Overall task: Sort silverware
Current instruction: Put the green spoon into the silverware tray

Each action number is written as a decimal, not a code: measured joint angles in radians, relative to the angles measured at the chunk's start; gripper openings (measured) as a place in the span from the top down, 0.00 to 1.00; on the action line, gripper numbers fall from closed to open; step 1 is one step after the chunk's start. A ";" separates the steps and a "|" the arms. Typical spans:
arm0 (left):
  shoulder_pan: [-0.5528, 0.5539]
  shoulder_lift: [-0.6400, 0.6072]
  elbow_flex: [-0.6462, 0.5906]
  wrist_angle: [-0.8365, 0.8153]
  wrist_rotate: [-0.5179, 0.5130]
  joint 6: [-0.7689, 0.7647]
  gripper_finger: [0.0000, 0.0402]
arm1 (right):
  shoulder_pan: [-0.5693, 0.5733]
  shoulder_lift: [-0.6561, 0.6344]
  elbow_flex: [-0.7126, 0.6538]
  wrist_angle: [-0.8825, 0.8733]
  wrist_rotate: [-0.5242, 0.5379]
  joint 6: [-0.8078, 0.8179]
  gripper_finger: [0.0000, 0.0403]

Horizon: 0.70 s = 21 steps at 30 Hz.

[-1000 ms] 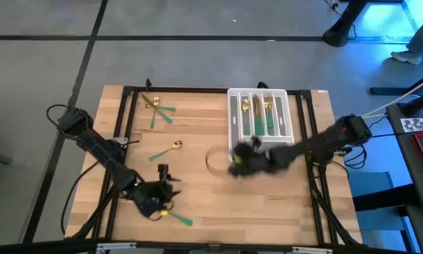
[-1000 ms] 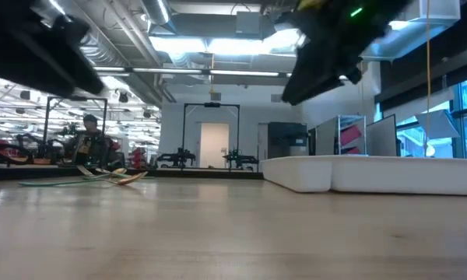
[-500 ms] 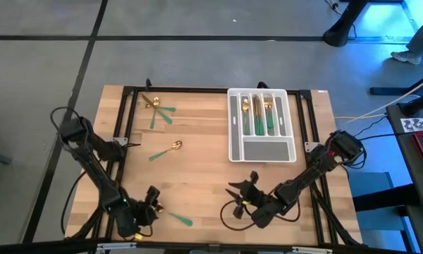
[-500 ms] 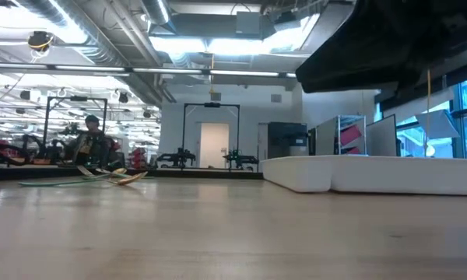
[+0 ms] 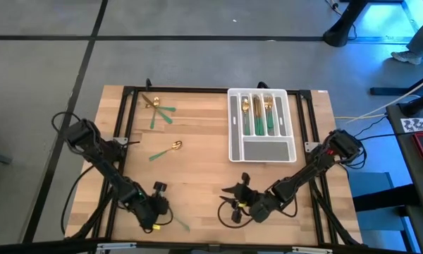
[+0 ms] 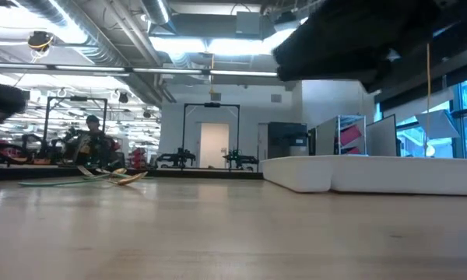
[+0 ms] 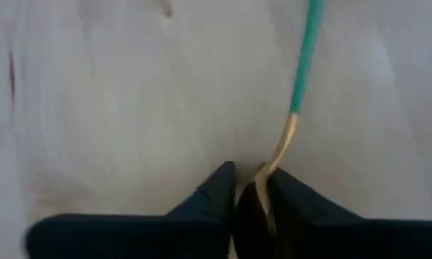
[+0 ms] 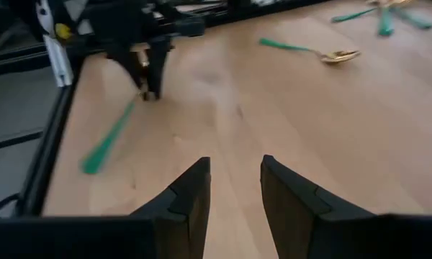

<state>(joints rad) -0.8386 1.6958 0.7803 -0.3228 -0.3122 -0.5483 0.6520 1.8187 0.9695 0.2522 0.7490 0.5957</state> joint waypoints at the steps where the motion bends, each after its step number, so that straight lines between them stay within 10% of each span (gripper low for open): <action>1: 0.015 0.000 0.000 0.000 0.008 -0.011 0.90 | -0.009 0.000 0.000 0.009 -0.029 -0.013 0.70; 14: 0.283 -0.041 -0.010 0.238 0.296 -0.055 0.97 | -0.047 0.000 0.024 0.163 -0.316 -0.711 0.70; 21: 0.436 -0.043 -0.007 0.358 0.489 -0.014 0.96 | -0.071 0.000 0.027 0.028 -0.311 -0.504 0.70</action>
<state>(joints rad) -0.4025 1.6531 0.7734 0.0355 0.1772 -0.5618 0.5807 1.8187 0.9968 0.2806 0.4380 0.0921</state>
